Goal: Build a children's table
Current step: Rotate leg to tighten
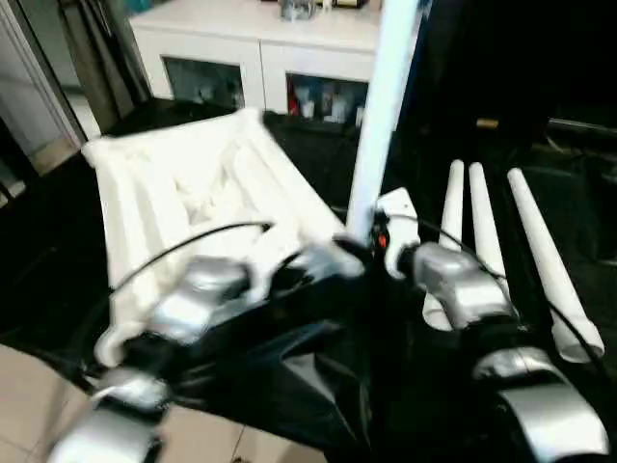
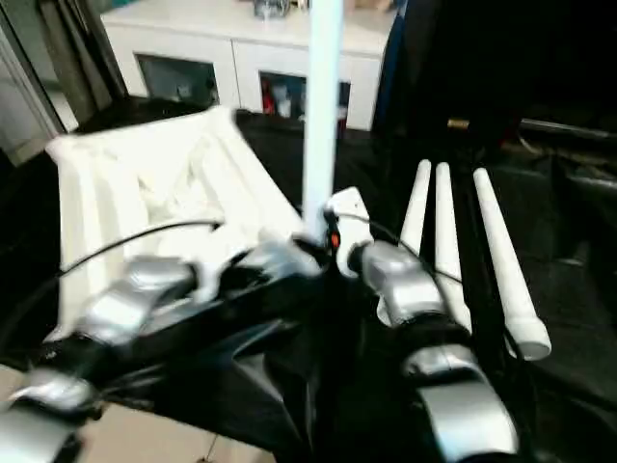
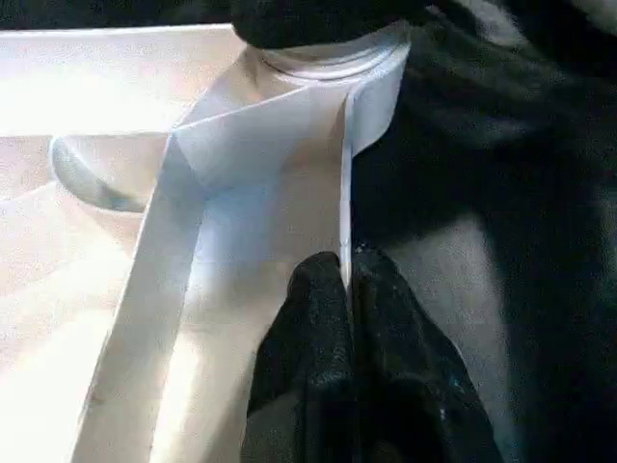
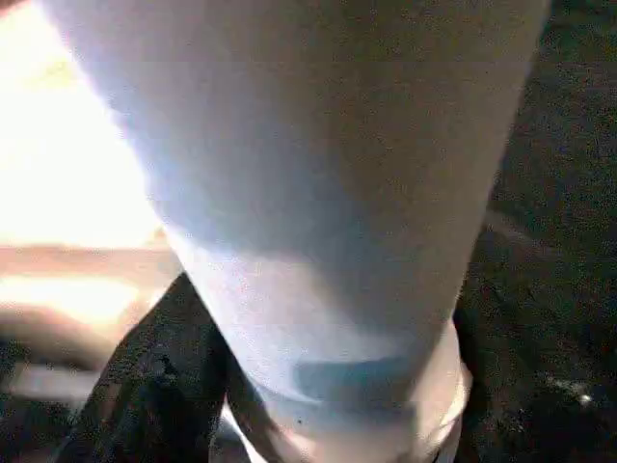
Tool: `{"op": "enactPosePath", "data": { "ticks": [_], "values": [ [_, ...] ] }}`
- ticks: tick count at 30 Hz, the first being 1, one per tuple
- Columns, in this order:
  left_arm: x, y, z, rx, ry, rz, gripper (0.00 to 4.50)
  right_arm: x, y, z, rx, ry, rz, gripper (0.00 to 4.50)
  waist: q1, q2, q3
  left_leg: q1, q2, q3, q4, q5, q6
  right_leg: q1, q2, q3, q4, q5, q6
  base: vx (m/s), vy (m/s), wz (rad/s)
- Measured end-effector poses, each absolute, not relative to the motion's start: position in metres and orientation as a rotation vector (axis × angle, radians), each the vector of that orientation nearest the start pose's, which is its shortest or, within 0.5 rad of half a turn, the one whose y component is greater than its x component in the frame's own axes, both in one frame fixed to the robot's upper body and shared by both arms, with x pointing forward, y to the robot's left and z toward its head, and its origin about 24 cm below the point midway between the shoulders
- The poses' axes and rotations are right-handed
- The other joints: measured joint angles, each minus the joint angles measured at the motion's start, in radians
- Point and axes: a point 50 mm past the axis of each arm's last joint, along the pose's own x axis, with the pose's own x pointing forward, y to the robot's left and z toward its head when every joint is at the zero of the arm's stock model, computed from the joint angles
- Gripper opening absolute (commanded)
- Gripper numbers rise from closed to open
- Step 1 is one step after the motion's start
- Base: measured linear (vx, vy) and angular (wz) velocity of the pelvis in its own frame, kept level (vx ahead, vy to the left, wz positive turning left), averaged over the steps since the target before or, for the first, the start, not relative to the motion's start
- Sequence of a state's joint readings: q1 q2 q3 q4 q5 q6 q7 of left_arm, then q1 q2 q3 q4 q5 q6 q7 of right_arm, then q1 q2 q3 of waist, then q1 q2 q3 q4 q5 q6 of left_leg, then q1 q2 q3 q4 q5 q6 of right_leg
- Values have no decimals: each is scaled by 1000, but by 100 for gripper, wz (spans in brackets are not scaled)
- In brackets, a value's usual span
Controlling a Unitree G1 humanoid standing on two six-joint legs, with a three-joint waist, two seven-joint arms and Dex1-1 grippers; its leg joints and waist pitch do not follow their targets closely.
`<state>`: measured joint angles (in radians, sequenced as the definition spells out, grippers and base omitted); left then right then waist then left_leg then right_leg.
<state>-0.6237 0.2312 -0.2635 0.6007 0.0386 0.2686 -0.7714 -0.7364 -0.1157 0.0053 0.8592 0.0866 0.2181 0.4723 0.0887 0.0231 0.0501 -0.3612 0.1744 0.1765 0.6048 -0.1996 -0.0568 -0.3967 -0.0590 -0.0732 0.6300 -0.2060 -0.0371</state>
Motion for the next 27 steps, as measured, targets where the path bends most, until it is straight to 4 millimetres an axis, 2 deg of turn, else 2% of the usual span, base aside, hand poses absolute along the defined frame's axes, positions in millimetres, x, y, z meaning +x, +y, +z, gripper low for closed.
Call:
{"op": "enactPosePath", "data": {
  "ticks": [6, 13, 14, 17, 20, 23, 27],
  "values": [
    [344, 84, 47, 320, 436, -863, 0, 372, -101, 49, 46, 367, 350, 272, 3, 1, -1, 0, -1, 1, -4, 3, -1, 1, 0, 1, 0, 0, 1, 0, 0, 0],
    [345, 85, 48, 326, 434, -856, 0, 373, -98, 50, 58, 349, 340, 272, 1, 1, -1, 0, -1, 0, -5, 4, -1, 0, 0, 1, -1, 0, 1, 0, 0, 0],
    [345, 86, 48, 327, 434, -856, 0, 373, -98, 50, 59, 344, 342, 307, 1, 1, -1, 0, -1, 1, -5, 4, -1, 0, 0, 1, -1, 0, 1, 0, 0, 0],
    [345, 89, 48, 339, 423, -854, 0, 373, -97, 51, 75, 336, 388, 351, -2, 1, -1, -1, 0, 0, -5, 4, -1, -1, 0, 1, -1, 0, 1, 0, 0, 0],
    [345, 95, 49, 356, 413, -848, 0, 370, -102, 49, 81, 342, 468, 385, -12, 1, -1, -5, 0, 1, -5, 4, -1, -2, 0, 1, -1, 1, 1, 0, 0, 0],
    [343, 100, 50, 371, 408, -867, 0, 368, -109, 51, 60, 341, 561, 385, -15, 1, 0, -6, 0, 0, -6, 4, -1, -5, 1, 0, -1, 1, 1, 0, 0, 0],
    [337, 113, 53, 403, 393, -942, 0, 360, -123, 54, -4, 345, 751, 385, -10, 1, 0, -10, 0, 0, -7, 7, 5, -10, 1, -1, -1, 0, 1, 0, 0, 0]
  ]
}}
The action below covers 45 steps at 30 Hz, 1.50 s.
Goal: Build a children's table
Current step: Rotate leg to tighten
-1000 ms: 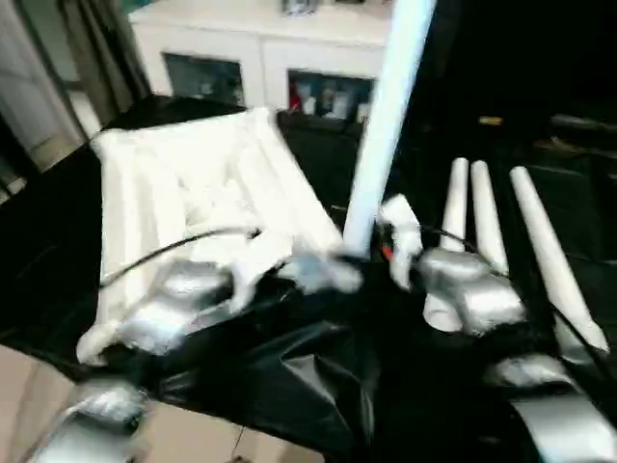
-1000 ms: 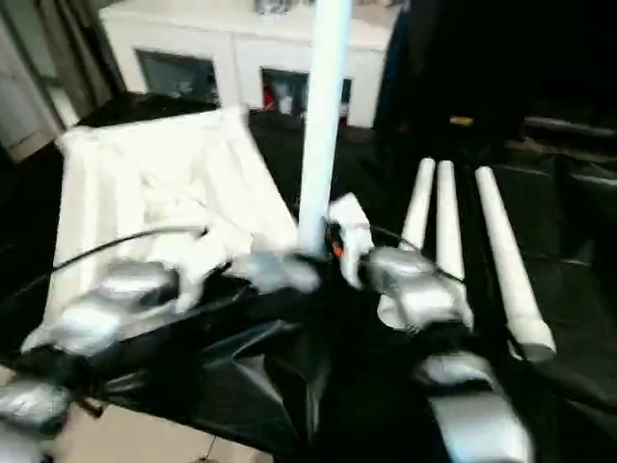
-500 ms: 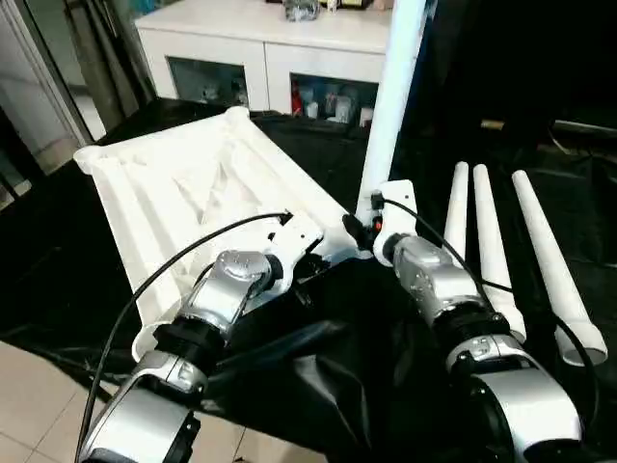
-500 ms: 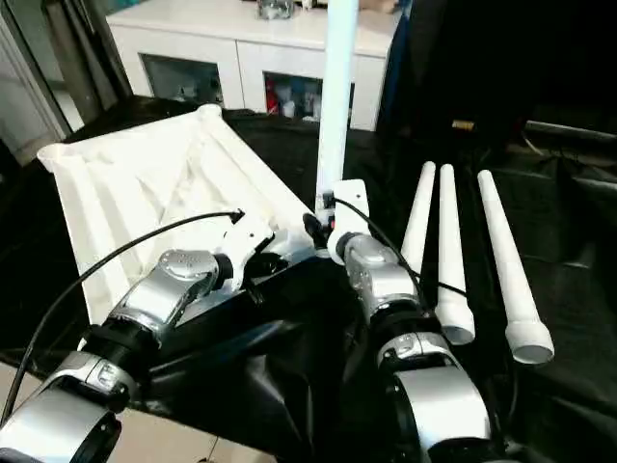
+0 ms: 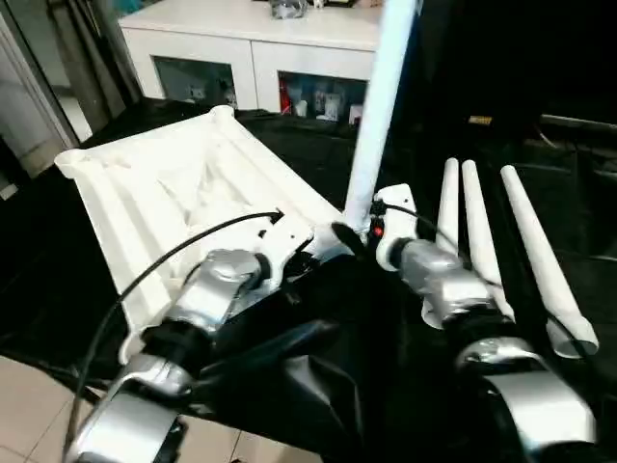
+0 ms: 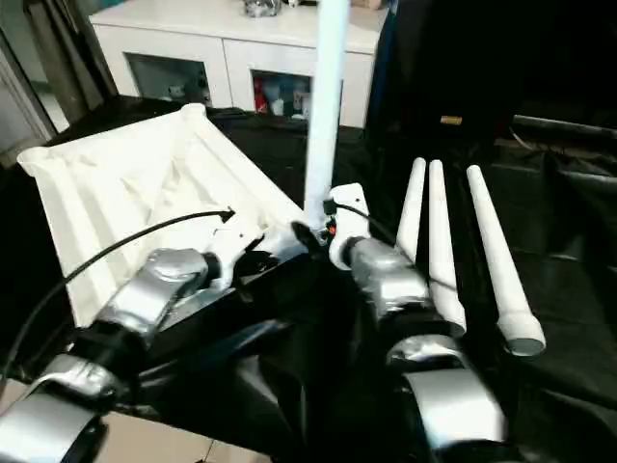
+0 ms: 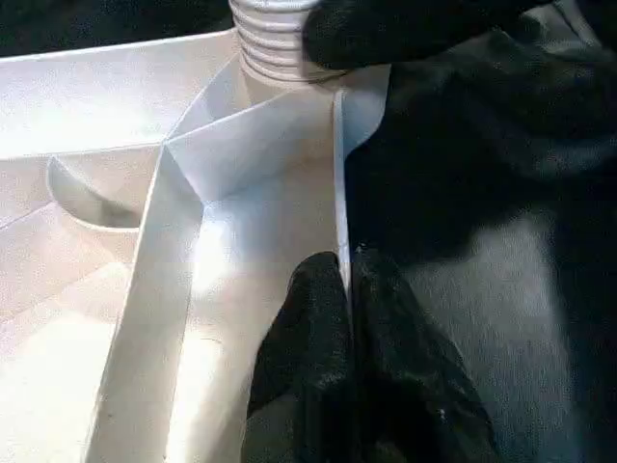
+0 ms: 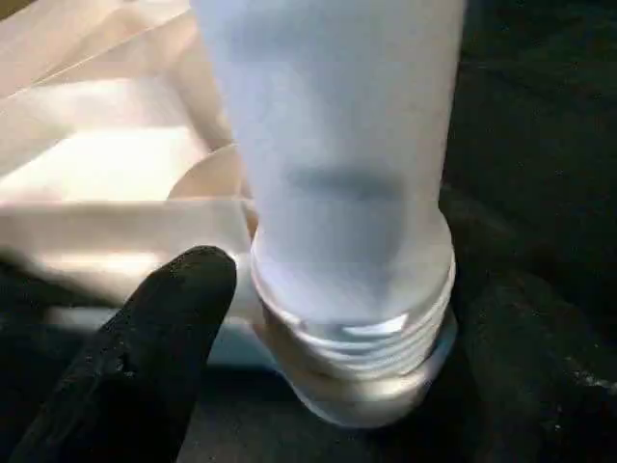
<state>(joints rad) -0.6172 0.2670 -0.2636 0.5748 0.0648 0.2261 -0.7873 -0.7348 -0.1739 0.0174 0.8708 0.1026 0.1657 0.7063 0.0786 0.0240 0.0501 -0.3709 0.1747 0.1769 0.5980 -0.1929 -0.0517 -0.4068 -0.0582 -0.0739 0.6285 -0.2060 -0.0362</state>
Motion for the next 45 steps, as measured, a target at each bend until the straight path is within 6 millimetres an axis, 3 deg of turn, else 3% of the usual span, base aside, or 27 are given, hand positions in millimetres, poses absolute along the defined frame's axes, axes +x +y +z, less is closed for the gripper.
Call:
{"op": "enactPosePath", "data": {
  "ticks": [11, 13, 21, 33, 39, 45],
  "values": [
    [313, 129, 53, 423, 390, -1163, 0, 349, -136, 66, -85, 339, 1002, 385, 31, 0, 0, -5, 0, 0, 3, -1, 3, -2, 0, -1, 0, -1, -1, 0, 0, 0],
    [312, 130, 53, 422, 393, -1175, 0, 348, -137, 66, -91, 345, 1031, 359, 34, 0, 0, -5, 0, 0, 3, -1, 3, -2, 0, -1, 0, 0, -1, 0, 0, 0],
    [311, 131, 53, 417, 397, -1192, 0, 339, -140, 56, -132, 402, 1079, 351, 34, 0, 0, -5, 0, 0, 3, -1, 3, -2, 0, -1, 0, -1, -1, 0, 0, 0],
    [310, 132, 53, 416, 399, -1194, 0, 339, -140, 57, -162, 404, 1068, 351, 34, 0, 0, -5, 0, 0, 3, -1, 3, -2, 0, -1, 0, 0, -1, 0, 0, 0],
    [310, 132, 53, 415, 398, -1195, 0, 339, -139, 56, -114, 412, 1066, 294, 34, 0, 0, -5, 0, 0, 4, -1, 3, -2, 0, -1, 1, 0, -1, 0, 0, 0],
    [310, 133, 54, 417, 397, -1196, 0, 339, -139, 56, -112, 411, 1069, 283, 34, 0, 0, -5, 0, 0, 4, -1, 3, -2, 0, -1, 1, 0, -1, 0, 0, 0]
  ]
}}
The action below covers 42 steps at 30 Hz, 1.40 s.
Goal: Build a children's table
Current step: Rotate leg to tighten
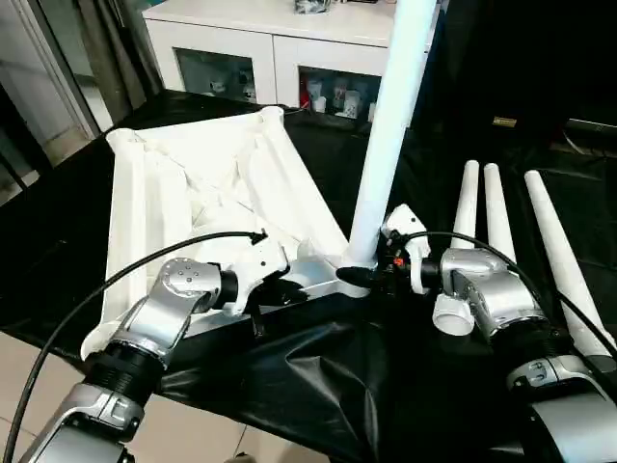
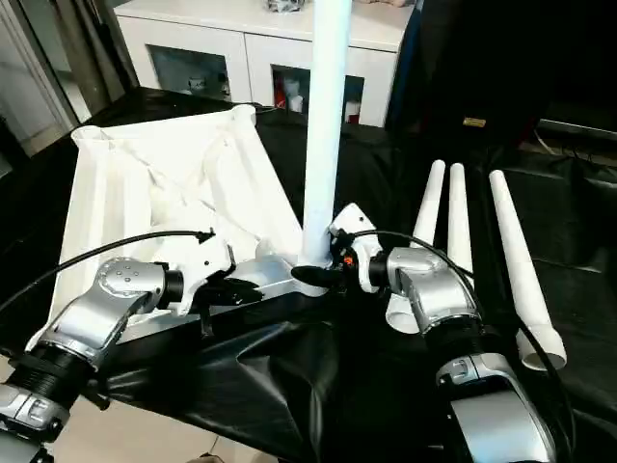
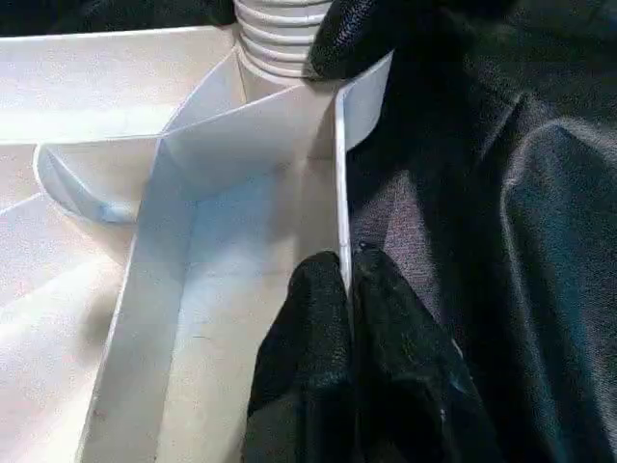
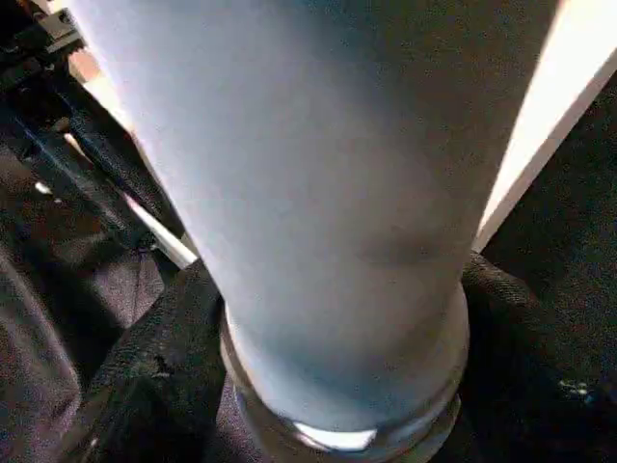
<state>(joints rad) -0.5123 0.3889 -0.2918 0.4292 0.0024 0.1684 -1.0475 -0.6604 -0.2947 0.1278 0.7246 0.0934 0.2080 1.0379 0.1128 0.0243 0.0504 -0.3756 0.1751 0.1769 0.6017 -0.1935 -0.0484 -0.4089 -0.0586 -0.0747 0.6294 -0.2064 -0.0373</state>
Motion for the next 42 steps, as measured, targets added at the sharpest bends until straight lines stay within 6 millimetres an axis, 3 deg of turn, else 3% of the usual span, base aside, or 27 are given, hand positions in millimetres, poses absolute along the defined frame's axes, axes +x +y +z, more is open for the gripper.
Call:
{"op": "enactPosePath", "data": {
  "ticks": [6, 10, 15, 22, 24, 28, 29, 35, 42],
  "values": [
    [310, 134, 53, 416, 401, -1188, 0, 339, -135, 54, -98, 409, 1042, 282, -1, 0, 0, 0, 0, 0, 0, 0, 0, 0, 0, 0, 1, 0, 0, 0, 0, 0],
    [313, 131, 51, 394, 406, -1131, 0, 344, -127, 48, -48, 392, 920, 281, -20, 0, 0, 5, 0, 0, 1, 0, -2, 3, 0, 0, 2, 1, 0, 0, 0, 0],
    [332, 101, 47, 356, 421, -958, 0, 359, -116, 40, 47, 381, 544, 280, -26, 1, -1, 13, 0, 0, 0, 0, -9, 11, 0, 2, 1, 3, 0, 0, 0, 0],
    [340, 74, 43, 307, 430, -881, 0, 364, -106, 38, 50, 355, 340, 280, -21, 6, -4, 17, -1, 0, -1, 0, -8, 18, 0, 2, -2, 2, 2, 0, 0, 0],
    [340, 74, 44, 309, 428, -881, 0, 364, -106, 38, 55, 346, 338, 336, -21, 6, -4, 17, -1, 0, -2, 0, -8, 18, 0, 2, -3, 2, 2, 0, 0, 0],
    [342, 80, 45, 326, 418, -864, 0, 363, -101, 38, 73, 335, 382, 360, -29, 6, -4, 16, -1, 0, -3, 0, -8, 16, 0, 2, -3, 2, 2, 0, 0, 0],
    [342, 82, 45, 330, 415, -862, 0, 363, -101, 39, 76, 332, 396, 385, -32, 6, -4, 16, -1, 0, -3, 0, -8, 16, 0, 2, -3, 2, 2, 0, 0, 0],
    [335, 105, 47, 360, 391, -933, 0, 357, -113, 41, 36, 332, 639, 385, -34, 6, -4, 8, 0, 0, -5, 0, -7, 8, 1, 1, -3, 2, 2, 0, 0, 0],
    [313, 125, 49, 371, 378, -1153, 0, 342, -134, 45, -75, 359, 926, 385, -11, 9, -2, 3, 0, 0, -4, 2, -1, 4, 1, 0, -5, 2, 2, 0, 0, 0]
  ]
}}
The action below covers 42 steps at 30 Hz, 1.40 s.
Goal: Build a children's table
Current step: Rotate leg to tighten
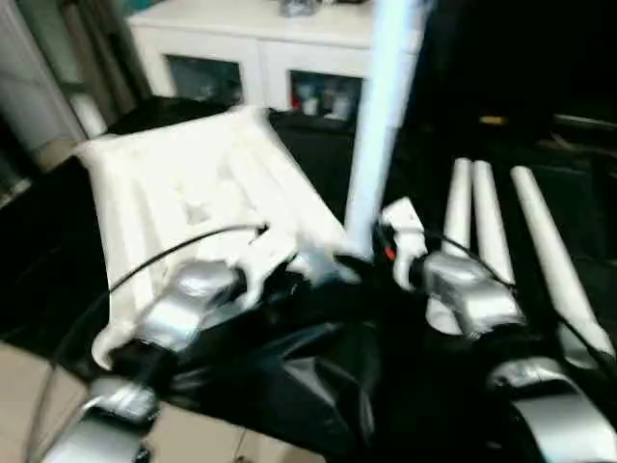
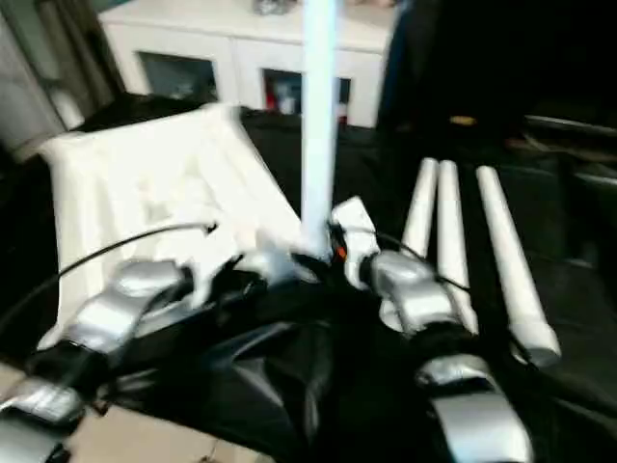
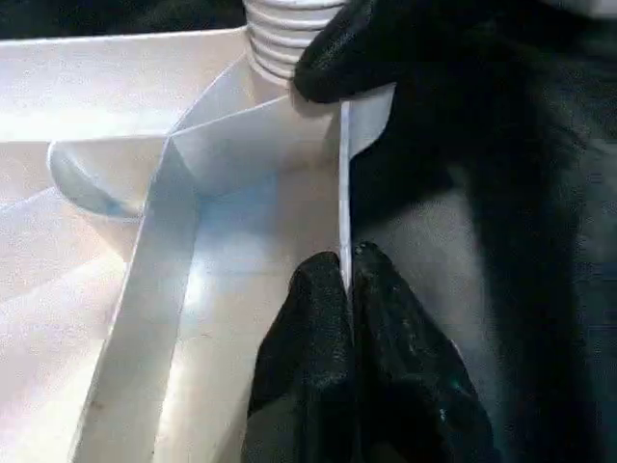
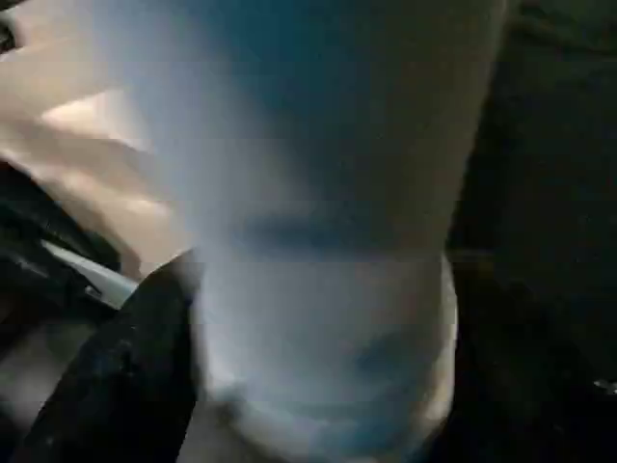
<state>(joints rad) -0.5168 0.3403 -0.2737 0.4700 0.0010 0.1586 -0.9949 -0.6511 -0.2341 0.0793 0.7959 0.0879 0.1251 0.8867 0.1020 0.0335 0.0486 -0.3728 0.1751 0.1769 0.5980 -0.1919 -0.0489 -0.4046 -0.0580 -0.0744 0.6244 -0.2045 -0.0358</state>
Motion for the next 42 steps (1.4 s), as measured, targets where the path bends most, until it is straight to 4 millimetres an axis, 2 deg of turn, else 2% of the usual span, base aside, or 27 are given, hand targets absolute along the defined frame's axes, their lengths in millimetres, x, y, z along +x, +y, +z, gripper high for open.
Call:
{"op": "enactPosePath", "data": {
  "ticks": [6, 11, 21, 27, 29, 33, 39, 42],
  "values": [
    [306, 135, 48, 373, 393, -1216, 0, 334, -142, 50, -129, 388, 1082, 385, 9, 0, 0, 0, 0, 0, 2, 0, -1, 0, 0, 0, 1, 0, 0, 0, 0, 0],
    [303, 138, 48, 371, 400, -1234, 0, 332, -143, 51, -135, 397, 1126, 385, 9, 0, 0, 0, 0, 0, 1, 0, -1, 0, 0, 0, 2, 0, 0, 0, 0, 0],
    [302, 142, 48, 369, 404, -1242, 0, 328, -140, 52, -128, 404, 1168, 297, 9, 0, 0, 0, 0, 0, 2, 0, -1, 0, 0, 0, 1, 0, 0, 0, 0, 0],
    [302, 141, 47, 365, 403, -1235, 0, 328, -136, 50, -112, 398, 1136, 279, 8, 0, 0, 1, 0, 0, 2, 0, -1, 0, 0, 0, 2, 0, 0, 0, 0, 0],
    [305, 139, 46, 366, 398, -1196, 0, 331, -132, 47, -92, 388, 1068, 278, 4, 0, 0, 3, 0, 0, 2, -2, -4, 1, 0, 0, 2, 0, 0, 0, 0, 0],
    [319, 121, 45, 353, 397, -1068, 0, 345, -123, 42, -38, 371, 796, 276, -12, 0, 0, 6, 0, 0, 2, 0, -6, 4, 0, 2, 2, 1, 0, 0, 0, 0],
    [339, 83, 45, 323, 411, -906, 0, 362, -108, 40, 41, 355, 389, 276, -11, 2, -1, 8, -1, 0, 1, 0, -6, 8, 0, 3, 1, 1, 1, 0, 0, 0],
    [341, 74, 46, 328, 407, -886, 0, 364, -105, 40, 41, 338, 312, 276, -9, 2, -1, 6, -1, 0, 1, 0, -6, 8, -1, 3, 0, 1, 1, 0, 0, 0]
  ]
}}
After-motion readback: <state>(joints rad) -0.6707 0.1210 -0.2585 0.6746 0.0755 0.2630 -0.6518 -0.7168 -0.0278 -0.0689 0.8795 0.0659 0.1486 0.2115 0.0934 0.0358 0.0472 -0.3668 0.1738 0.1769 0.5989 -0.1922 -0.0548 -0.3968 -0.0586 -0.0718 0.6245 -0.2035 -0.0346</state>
